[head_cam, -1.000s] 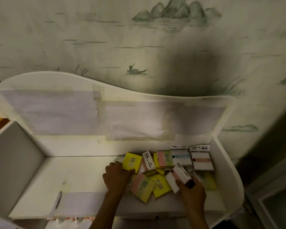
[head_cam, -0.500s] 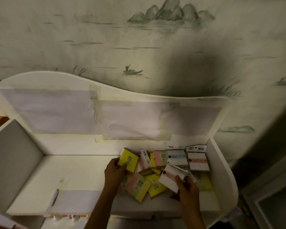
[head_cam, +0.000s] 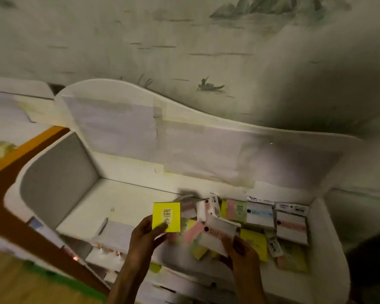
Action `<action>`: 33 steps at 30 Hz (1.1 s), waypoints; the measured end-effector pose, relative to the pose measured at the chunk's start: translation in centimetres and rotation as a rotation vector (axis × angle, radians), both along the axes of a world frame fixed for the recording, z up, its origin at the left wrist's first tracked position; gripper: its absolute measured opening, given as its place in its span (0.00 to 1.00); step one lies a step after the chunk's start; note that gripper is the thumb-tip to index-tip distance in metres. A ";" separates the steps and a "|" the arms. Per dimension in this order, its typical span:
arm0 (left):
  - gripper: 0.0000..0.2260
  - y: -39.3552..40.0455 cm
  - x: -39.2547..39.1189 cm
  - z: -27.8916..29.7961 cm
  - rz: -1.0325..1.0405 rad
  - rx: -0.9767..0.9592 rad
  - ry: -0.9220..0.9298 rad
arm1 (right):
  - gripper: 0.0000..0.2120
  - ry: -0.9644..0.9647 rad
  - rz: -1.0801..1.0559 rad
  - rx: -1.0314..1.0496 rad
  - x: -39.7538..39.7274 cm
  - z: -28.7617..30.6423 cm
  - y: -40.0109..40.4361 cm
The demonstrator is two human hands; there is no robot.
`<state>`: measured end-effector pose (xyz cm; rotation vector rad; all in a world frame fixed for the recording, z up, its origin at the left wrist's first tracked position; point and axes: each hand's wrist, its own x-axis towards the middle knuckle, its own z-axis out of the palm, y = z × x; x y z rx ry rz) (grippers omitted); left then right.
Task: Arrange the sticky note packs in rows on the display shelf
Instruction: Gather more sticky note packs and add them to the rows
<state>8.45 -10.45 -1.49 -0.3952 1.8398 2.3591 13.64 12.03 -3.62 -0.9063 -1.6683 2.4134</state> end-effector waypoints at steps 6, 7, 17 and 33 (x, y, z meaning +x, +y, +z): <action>0.11 -5.8 2.8 0.9 0.172 -0.023 0.012 | 0.08 0.038 0.190 -0.103 -0.3 1.4 -5.5; 0.11 -6.7 3.2 1.0 0.208 -0.027 0.013 | 0.09 0.046 0.217 -0.098 -0.3 1.5 -6.6; 0.11 -17.5 7.0 1.4 0.398 -0.041 0.010 | 0.07 0.101 0.417 0.022 0.2 2.8 -18.4; 0.11 -45.1 14.0 2.1 0.548 -0.003 0.071 | 0.13 0.105 0.607 0.029 4.0 5.1 -47.6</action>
